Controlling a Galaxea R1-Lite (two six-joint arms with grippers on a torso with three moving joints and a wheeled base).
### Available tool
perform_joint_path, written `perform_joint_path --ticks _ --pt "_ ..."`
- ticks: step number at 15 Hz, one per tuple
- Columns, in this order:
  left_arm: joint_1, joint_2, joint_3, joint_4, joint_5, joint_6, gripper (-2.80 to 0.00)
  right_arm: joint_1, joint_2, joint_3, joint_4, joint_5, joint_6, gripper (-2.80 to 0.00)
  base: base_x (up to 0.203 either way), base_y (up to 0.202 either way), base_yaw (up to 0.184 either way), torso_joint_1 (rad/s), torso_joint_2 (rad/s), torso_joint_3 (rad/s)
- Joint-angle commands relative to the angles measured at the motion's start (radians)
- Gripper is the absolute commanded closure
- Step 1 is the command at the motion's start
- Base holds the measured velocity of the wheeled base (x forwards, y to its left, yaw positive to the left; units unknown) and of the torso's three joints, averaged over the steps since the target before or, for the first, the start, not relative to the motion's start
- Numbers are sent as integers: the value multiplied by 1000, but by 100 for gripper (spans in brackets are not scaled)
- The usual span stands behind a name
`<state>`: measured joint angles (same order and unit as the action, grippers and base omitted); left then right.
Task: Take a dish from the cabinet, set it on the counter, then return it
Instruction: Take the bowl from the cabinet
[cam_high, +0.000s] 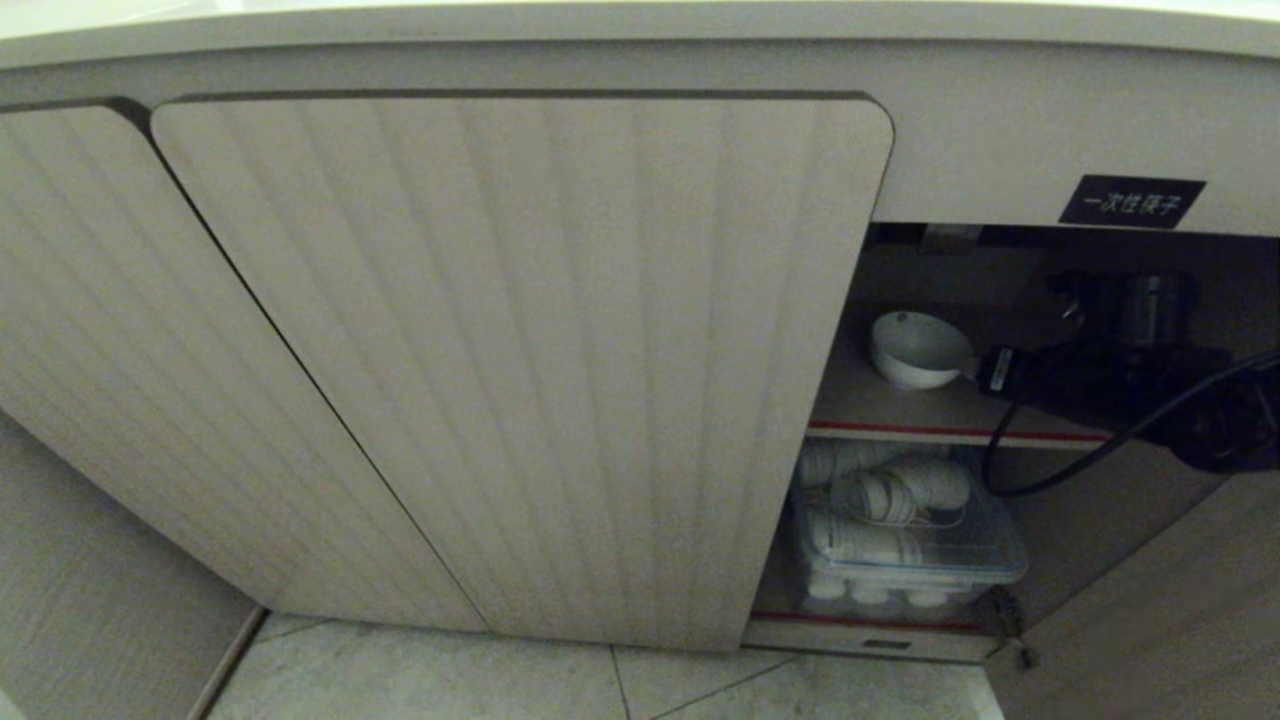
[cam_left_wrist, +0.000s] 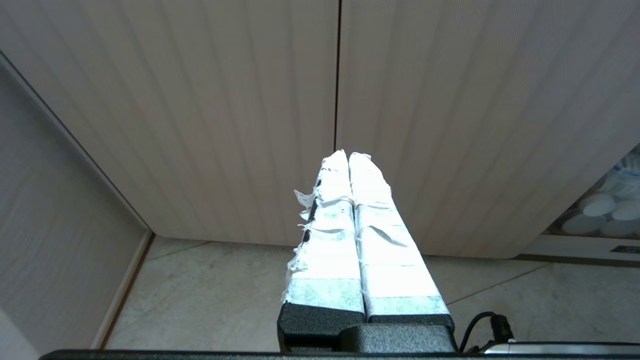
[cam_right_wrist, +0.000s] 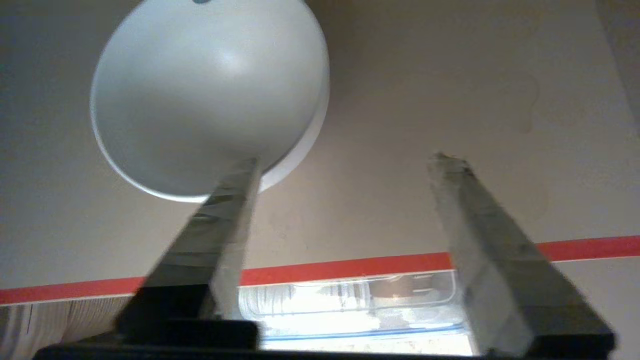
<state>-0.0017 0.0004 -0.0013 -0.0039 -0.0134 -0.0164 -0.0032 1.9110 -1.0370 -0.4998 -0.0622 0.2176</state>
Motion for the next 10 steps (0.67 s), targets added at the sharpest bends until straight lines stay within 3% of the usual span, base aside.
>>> perform_joint_path --ticks 1,4,10 --pt "0 0 0 -1 0 0 0 -2 -25 3 -3 -2 -8 -280 0 0 0 0 0 0" --pt "0 0 1 -1 0 0 0 -3 -38 2 -5 -56 -73 -280 0 0 0 0 0 0" --pt "0 0 1 -1 0 0 0 -3 -43 34 -93 -68 -78 -280 0 0 0 0 0 0"
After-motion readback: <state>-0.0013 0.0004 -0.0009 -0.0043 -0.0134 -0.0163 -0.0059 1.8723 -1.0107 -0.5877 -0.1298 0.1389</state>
